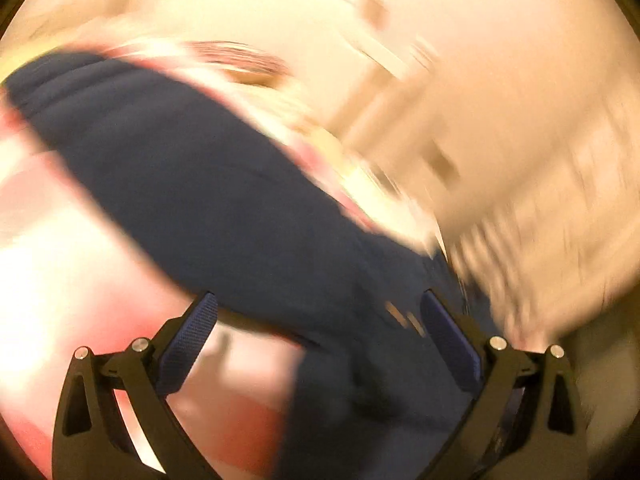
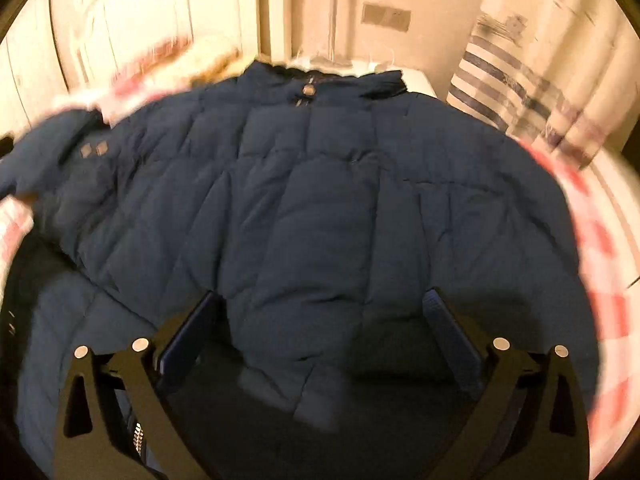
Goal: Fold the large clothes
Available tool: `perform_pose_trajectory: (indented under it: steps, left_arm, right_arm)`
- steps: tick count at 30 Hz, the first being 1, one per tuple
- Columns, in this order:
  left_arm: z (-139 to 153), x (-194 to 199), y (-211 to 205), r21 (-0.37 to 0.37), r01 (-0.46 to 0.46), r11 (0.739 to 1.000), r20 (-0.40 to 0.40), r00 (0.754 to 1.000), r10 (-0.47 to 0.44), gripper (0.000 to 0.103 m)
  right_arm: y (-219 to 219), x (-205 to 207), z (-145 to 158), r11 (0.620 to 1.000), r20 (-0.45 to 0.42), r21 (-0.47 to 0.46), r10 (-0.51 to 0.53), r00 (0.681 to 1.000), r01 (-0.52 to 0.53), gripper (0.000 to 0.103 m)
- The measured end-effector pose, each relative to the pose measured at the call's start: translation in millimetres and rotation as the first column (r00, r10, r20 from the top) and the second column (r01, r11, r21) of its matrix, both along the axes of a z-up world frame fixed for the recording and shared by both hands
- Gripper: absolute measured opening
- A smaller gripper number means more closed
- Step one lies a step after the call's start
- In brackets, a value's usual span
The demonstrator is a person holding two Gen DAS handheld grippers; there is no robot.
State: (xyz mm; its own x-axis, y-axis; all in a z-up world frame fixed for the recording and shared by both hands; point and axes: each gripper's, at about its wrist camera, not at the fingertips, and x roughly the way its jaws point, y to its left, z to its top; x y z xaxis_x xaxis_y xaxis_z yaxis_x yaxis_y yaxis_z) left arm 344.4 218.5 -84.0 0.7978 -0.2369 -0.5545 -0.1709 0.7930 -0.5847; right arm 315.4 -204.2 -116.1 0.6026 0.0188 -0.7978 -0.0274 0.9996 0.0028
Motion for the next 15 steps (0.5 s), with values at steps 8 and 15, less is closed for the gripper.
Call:
perform_pose_trajectory:
  steps: [8,15]
  left_arm:
    - [-15,1,177,-0.168,-0.322,0.932,-0.032,0.946,0.321,0.098]
    - [-25,23,181,-0.174,-0.333,0.927,-0.076,0.943,0.324,0.006]
  right_arm:
    - [-2,1,-2,1.0,0.014,0.023,-0.003,1.0,0.002,0.099]
    - [-2,0,-2,1.0,0.015,0.023,-0.003,1.0,0.003,0.099]
